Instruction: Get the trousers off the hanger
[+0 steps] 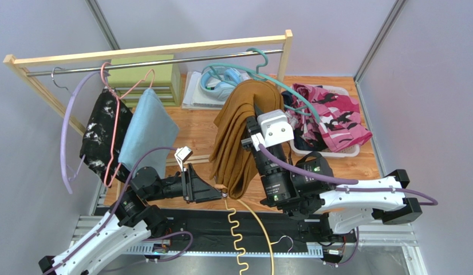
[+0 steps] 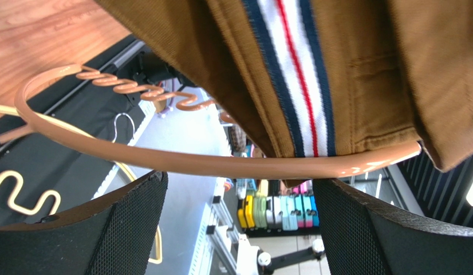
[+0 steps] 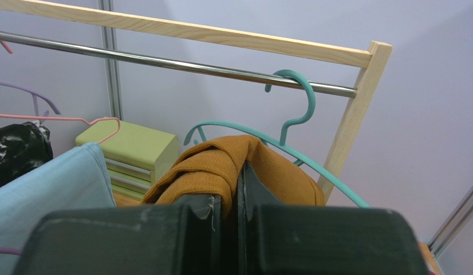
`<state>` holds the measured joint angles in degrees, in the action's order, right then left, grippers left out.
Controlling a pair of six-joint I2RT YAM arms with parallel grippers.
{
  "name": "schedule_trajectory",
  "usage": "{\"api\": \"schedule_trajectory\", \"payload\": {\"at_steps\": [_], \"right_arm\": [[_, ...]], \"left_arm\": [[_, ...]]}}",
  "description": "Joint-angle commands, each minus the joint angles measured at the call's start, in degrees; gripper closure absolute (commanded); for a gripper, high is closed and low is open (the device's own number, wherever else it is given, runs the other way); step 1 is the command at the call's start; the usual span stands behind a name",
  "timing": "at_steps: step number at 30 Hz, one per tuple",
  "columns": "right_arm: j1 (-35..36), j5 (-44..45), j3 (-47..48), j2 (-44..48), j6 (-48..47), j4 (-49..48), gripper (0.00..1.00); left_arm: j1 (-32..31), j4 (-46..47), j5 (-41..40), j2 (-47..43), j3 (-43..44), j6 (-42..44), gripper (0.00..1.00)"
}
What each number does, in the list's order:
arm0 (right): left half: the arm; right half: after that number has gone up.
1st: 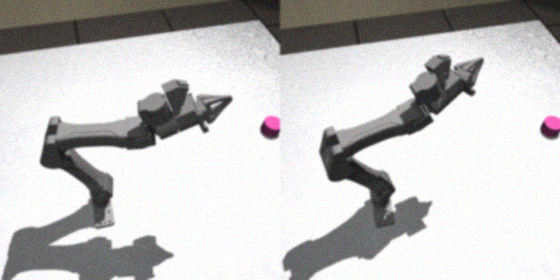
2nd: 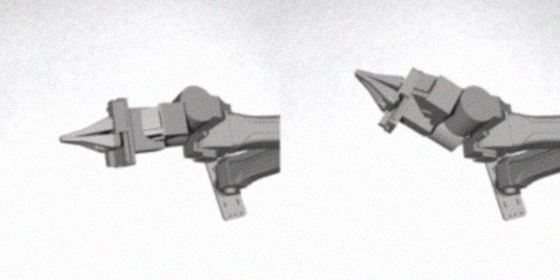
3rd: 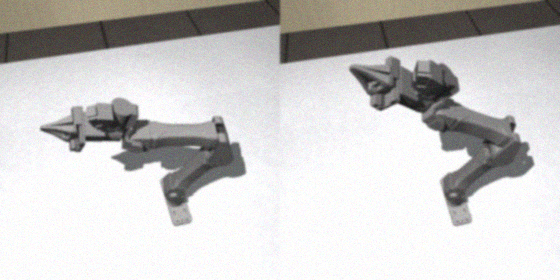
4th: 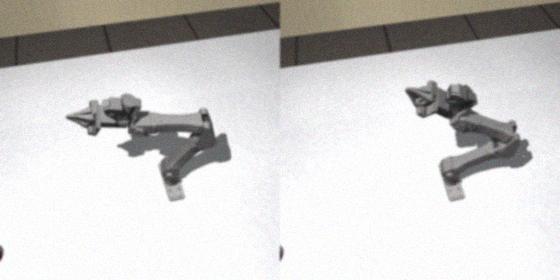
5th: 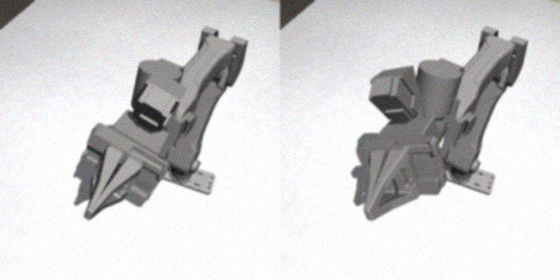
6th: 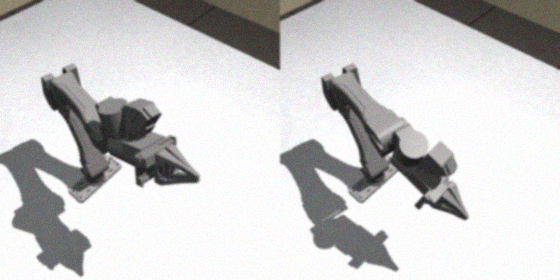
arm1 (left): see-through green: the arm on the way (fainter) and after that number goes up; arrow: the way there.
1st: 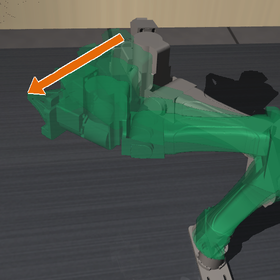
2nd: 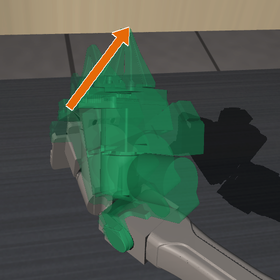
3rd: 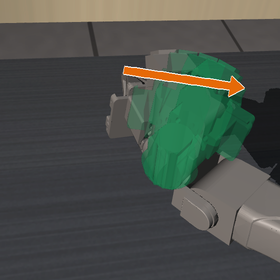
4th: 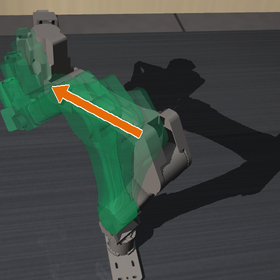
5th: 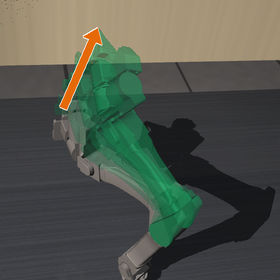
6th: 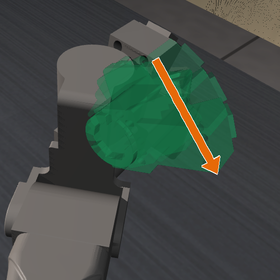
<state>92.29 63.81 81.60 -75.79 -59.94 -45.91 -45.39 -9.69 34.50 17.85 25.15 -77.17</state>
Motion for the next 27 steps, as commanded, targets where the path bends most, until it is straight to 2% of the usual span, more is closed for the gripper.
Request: {"api": "schedule_trajectory", "payload": {"at_steps": [1, 2, 4, 5, 6, 7, 9, 10, 13, 16, 17, 20, 22, 23, 24, 27], "right_arm": [[-0.2, -3.5, 6.6, 1.1, 6.1, -2.8, 1.00], [-0.1, -2.6, 7.7, 1.1, 7.1, -1.7, 1.00], [-0.1, -1.2, 12.2, 1.7, 14.6, 6.4, 1.00], [-0.2, -0.9, 14.4, 1.9, 18.2, 11.1, 1.00], [-0.1, -0.6, 16.5, 2.0, 22.9, 21.6, 1.00], [-0.1, -0.4, 19.4, 2.2, 29.8, 26.4, 1.00], [-0.1, -1.2, 24.8, 2.7, 36.6, 37.9, 1.00], [-0.1, -2.2, 25.8, 3.1, 40.7, 40.1, 1.00], [-0.1, -3.2, 26.8, 4.6, 43.2, 44.2, 1.00], [-0.1, -3.6, 26.5, 5.1, 42.0, 44.4, 1.00], [-0.1, -4.5, 26.5, 5.3, 42.4, 44.8, 1.00], [-0.1, -7.6, 26.3, 5.0, 42.4, 45.3, 1.00], [-0.1, -10.1, 27.1, 4.2, 43.0, 45.6, 1.00], [-0.1, -13.0, 27.7, 3.8, 44.0, 45.6, 1.00], [-0.2, -14.7, 28.4, 3.5, 46.8, 48.8, 1.00], [-0.1, -21.3, 31.7, 2.4, 51.5, 51.8, 1.00]], "left_arm": [[-0.1, 1.1, -6.1, 4.3, 2.6, 1.7, 0.01], [-0.1, -2.0, -8.5, 4.8, 3.5, 3.1, 0.01], [-0.1, -3.7, -11.0, 5.5, 5.2, 6.1, 0.01], [-0.1, -7.1, -15.1, 5.4, 5.9, 7.2, 0.01], [-0.1, -8.3, -17.0, 5.4, 6.3, 8.1, 0.01], [-0.1, -9.4, -18.7, 5.0, 6.9, 8.7, 0.01], [-0.1, -10.4, -22.1, 4.6, 7.0, 9.0, 0.01], [-0.1, -10.4, -22.7, 4.3, 6.9, 8.8, 0.01], [-0.1, -8.3, -22.1, 4.7, 7.2, 8.4, 0.01], [-0.1, -1.7, -14.9, 6.1, 6.6, 7.3, 0.01], [-0.1, 2.2, -10.3, 6.3, 6.3, 6.3, 0.02], [-0.1, 7.4, -3.8, 5.5, 5.4, 1.2, 0.05], [-0.1, 3.4, -4.9, 2.0, 8.7, 2.7, 0.07], [-0.1, -5.8, -9.5, 0.7, 10.8, 4.8, 0.07], [-0.1, -10.0, -11.9, -0.3, 12.9, 8.9, 0.06], [-0.1, -21.0, -19.2, -2.5, 18.8, 13.7, 0.06]]}}
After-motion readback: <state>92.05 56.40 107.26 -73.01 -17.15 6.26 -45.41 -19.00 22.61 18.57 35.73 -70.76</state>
